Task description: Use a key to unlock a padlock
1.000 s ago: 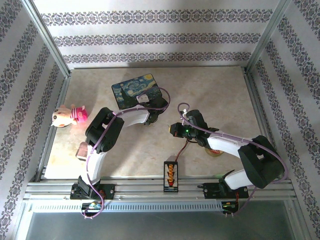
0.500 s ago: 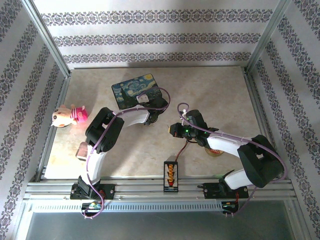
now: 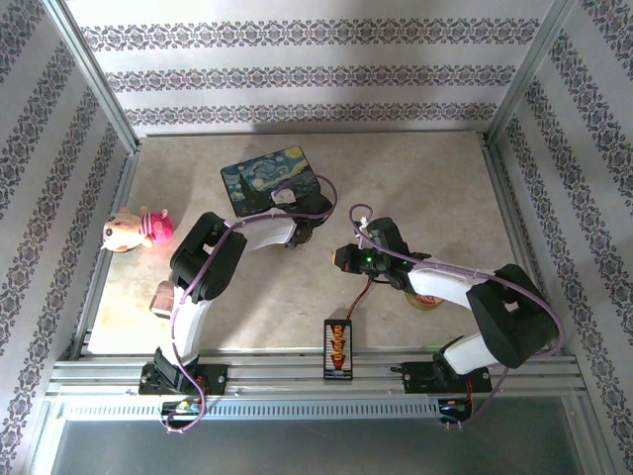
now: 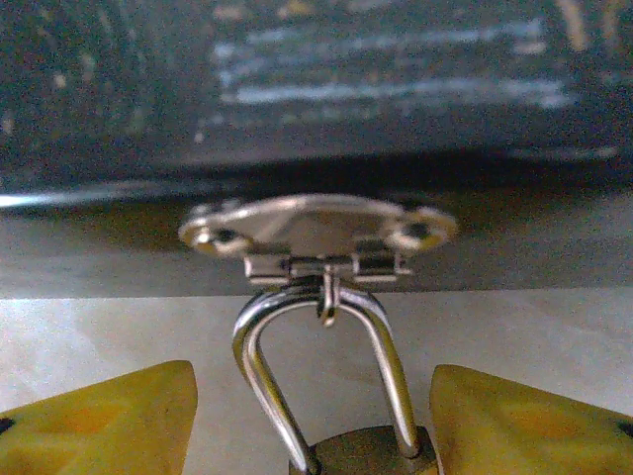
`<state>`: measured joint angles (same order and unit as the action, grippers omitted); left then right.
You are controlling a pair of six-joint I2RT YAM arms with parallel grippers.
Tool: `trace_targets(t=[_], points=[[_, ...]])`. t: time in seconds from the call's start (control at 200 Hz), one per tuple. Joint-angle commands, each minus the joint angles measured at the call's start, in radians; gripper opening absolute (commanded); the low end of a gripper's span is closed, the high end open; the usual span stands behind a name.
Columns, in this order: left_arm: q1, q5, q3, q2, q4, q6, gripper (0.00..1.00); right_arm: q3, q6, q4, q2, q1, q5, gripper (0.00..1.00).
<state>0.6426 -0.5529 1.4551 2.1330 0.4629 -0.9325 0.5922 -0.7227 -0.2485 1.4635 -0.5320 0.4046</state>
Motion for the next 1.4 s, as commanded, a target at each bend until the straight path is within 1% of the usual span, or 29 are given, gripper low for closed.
trace_targets(t=[0.0,0.085,0.1,0.175,0.21,0.29,0.375,0.39,0.41,0.43,0.535,0.645,0.68,0.805,1.029,1.149,1.234,1.394], points=[[0.013,0.016,-0.015,0.011,-0.012,-0.016,0.62,0.027,0.016,-0.028,0.013,0.009,0.013,0.00],[0.012,0.027,-0.028,0.008,-0.019,-0.024,0.58,0.027,0.014,-0.030,0.016,0.009,0.014,0.00],[0.012,0.029,-0.029,0.008,-0.021,-0.025,0.55,0.027,0.014,-0.030,0.016,0.009,0.014,0.00],[0.012,0.035,-0.032,0.005,-0.023,-0.026,0.54,0.029,0.014,-0.031,0.018,0.009,0.016,0.00],[0.012,0.036,-0.033,0.003,-0.023,-0.027,0.51,0.029,0.012,-0.032,0.018,0.009,0.016,0.00],[0.012,0.042,-0.040,-0.004,-0.028,-0.027,0.49,0.029,0.012,-0.032,0.018,0.009,0.016,0.00],[0.012,0.051,-0.052,-0.016,-0.042,-0.022,0.40,0.027,0.012,-0.034,0.018,0.009,0.013,0.00],[0.012,0.053,-0.055,-0.019,-0.046,-0.020,0.37,0.027,0.012,-0.033,0.018,0.009,0.011,0.00],[0.012,0.055,-0.057,-0.022,-0.049,-0.017,0.36,0.026,0.012,-0.033,0.018,0.009,0.011,0.00],[0.012,0.059,-0.061,-0.026,-0.054,-0.015,0.32,0.026,0.012,-0.032,0.018,0.009,0.010,0.00],[0.012,0.082,-0.081,-0.047,-0.076,-0.005,0.23,0.021,0.012,-0.032,0.025,0.009,0.005,0.00],[0.012,0.114,-0.117,-0.082,-0.106,0.000,0.22,0.014,0.009,-0.034,0.036,0.007,0.002,0.00],[0.012,0.129,-0.131,-0.093,-0.115,0.002,0.20,0.011,0.008,-0.037,0.039,0.007,-0.001,0.00],[0.014,0.201,-0.175,-0.146,-0.134,-0.004,0.20,-0.003,0.006,-0.059,0.047,0.004,-0.004,0.00],[0.020,0.358,-0.312,-0.227,-0.233,-0.112,0.21,-0.027,-0.004,-0.100,0.068,-0.005,-0.006,0.00],[0.025,0.433,-0.319,-0.225,-0.244,-0.135,0.21,-0.037,-0.009,-0.117,0.077,-0.011,-0.007,0.00],[0.037,0.457,-0.315,-0.228,-0.250,-0.153,0.22,-0.040,-0.012,-0.122,0.081,-0.018,-0.013,0.00],[0.080,0.470,-0.321,-0.237,-0.294,-0.199,0.23,-0.052,-0.020,-0.127,0.082,-0.022,-0.024,0.00]])
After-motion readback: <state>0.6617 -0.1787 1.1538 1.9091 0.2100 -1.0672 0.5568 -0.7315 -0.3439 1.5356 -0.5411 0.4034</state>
